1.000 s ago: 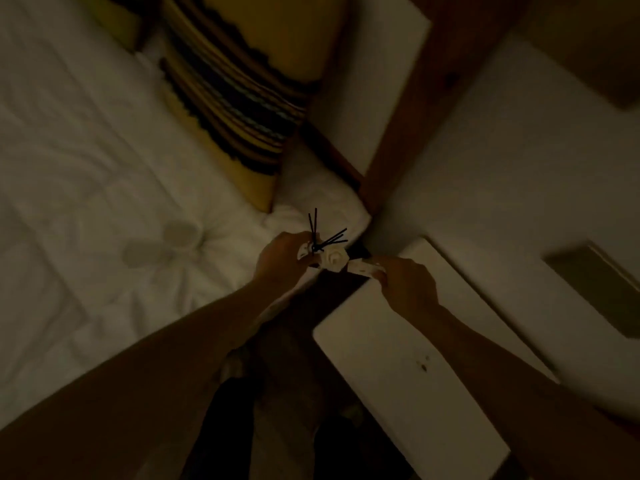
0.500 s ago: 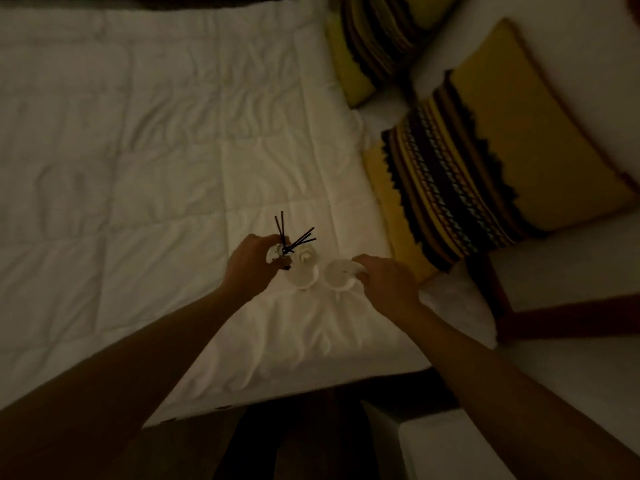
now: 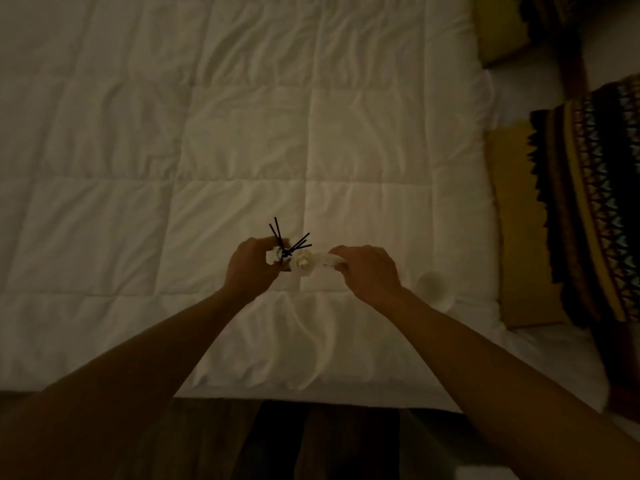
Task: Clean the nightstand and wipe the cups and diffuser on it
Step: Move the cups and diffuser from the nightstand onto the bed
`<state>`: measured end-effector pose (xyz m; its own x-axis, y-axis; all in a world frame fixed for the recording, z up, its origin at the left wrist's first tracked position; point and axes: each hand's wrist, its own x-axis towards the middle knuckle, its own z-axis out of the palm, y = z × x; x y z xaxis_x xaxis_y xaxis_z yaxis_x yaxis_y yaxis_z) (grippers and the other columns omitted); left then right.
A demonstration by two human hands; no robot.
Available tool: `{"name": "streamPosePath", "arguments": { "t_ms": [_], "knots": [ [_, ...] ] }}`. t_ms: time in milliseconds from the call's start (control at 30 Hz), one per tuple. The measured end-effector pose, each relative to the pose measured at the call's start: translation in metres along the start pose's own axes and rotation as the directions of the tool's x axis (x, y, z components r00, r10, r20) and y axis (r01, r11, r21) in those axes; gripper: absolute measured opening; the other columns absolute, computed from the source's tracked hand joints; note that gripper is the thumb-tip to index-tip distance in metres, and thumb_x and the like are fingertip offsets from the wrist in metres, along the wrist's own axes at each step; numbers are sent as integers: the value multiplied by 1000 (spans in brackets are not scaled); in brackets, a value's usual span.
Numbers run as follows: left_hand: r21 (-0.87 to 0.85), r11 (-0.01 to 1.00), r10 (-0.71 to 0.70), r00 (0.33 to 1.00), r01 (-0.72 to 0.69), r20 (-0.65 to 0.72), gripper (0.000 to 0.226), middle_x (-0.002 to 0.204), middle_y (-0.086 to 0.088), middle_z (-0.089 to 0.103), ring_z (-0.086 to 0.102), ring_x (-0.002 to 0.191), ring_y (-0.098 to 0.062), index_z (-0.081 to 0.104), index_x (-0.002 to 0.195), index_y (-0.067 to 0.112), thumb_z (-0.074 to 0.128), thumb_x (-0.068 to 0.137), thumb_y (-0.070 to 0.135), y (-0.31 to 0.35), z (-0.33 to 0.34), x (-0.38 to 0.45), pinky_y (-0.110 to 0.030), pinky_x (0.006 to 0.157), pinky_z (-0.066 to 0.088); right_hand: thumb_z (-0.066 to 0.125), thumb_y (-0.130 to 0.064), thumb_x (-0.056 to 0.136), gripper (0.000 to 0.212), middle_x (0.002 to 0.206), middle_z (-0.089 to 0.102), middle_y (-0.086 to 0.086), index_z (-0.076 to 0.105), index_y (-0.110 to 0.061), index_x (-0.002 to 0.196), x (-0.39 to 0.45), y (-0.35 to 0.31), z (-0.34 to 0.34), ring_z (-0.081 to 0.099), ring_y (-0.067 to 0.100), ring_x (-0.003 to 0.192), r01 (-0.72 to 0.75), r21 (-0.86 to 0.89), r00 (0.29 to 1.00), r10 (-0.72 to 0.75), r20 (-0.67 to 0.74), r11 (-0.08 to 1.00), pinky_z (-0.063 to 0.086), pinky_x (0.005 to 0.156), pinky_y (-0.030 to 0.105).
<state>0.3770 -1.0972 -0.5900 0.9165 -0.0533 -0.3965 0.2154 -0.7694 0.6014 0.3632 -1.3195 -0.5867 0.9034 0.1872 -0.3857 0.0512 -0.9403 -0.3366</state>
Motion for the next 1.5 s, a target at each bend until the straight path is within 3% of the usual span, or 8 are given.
{"name": "streamPosePath", "arguments": {
  "t_ms": [233, 500, 667, 800, 933, 1033, 1167, 1500],
  "knots": [
    [82, 996, 8, 992, -19, 125, 41, 112, -11, 71, 65, 102, -26, 70, 122, 27, 75, 83, 19, -25, 30, 19, -41, 87, 55, 49, -17, 94, 32, 105, 72, -1, 66, -30, 118, 22, 14, 44, 65, 20, 103, 46, -219, 989, -14, 145, 975, 26, 113, 35],
    [129, 990, 28, 980, -54, 195, 38, 111, -9, 69, 63, 100, -28, 70, 120, 30, 75, 83, 23, -39, 62, 31, -40, 85, 53, 39, -11, 96, 37, 97, 71, -1, 65, -26, 117, 26, 18, 67, 66, 18, 94, 35, -310, 985, 20, 172, 950, 5, 121, 35],
    [123, 991, 21, 967, -54, 254, 42, 117, -7, 66, 59, 109, -26, 66, 124, 31, 75, 83, 26, -41, 61, 36, -39, 92, 49, 41, -14, 98, 33, 94, 73, -1, 66, -26, 115, 28, 19, 69, 68, 19, 90, 32, -325, 989, 16, 145, 945, 4, 122, 38],
    [138, 985, 64, 955, -108, 289, 63, 137, -2, 57, 52, 122, -27, 53, 136, 28, 77, 78, 27, -38, 48, 23, -39, 95, 48, 45, -20, 99, 36, 125, 67, -2, 56, -28, 133, 21, 18, 57, 62, 16, 114, 15, -236, 984, 28, 177, 972, 3, 123, 40],
    [209, 962, 90, 928, -175, 363, 100, 161, 5, 25, 39, 139, -23, 27, 152, 28, 83, 70, 38, -31, 8, 0, -45, 104, 47, 59, -31, 95, 62, 163, 27, 1, 33, -25, 152, 4, 13, 12, 32, 14, 145, 39, -172, 983, -7, 184, 984, 1, 123, 41],
    [271, 933, 144, 936, -236, 320, 111, 165, 7, 12, 32, 143, -22, 15, 156, 29, 82, 69, 44, -15, -33, -21, -45, 103, 49, 61, -38, 95, 68, 165, 19, 3, 30, -21, 154, -10, 2, -36, 24, 17, 149, 71, -167, 990, -50, 131, 983, 4, 124, 40],
    [344, 901, 223, 962, -265, 156, 102, 166, 11, 6, 20, 149, -21, 12, 156, 33, 72, 77, 55, 25, -87, -49, -49, 99, 52, 52, -46, 98, 67, 165, 18, 4, 28, -19, 155, -23, -22, -105, 20, 21, 151, 95, -196, 995, -94, 14, 976, 11, 123, 40],
    [462, 826, 428, 893, -324, -137, 86, 167, 5, -5, -5, 153, -27, 6, 158, 34, 52, 90, 61, 142, -174, -120, -52, 120, 24, 39, -62, 96, 72, 166, 15, 2, 20, -29, 157, -93, -81, -245, 12, 21, 153, 120, -354, 909, -247, -337, 927, 9, 123, 47]
  ]
}}
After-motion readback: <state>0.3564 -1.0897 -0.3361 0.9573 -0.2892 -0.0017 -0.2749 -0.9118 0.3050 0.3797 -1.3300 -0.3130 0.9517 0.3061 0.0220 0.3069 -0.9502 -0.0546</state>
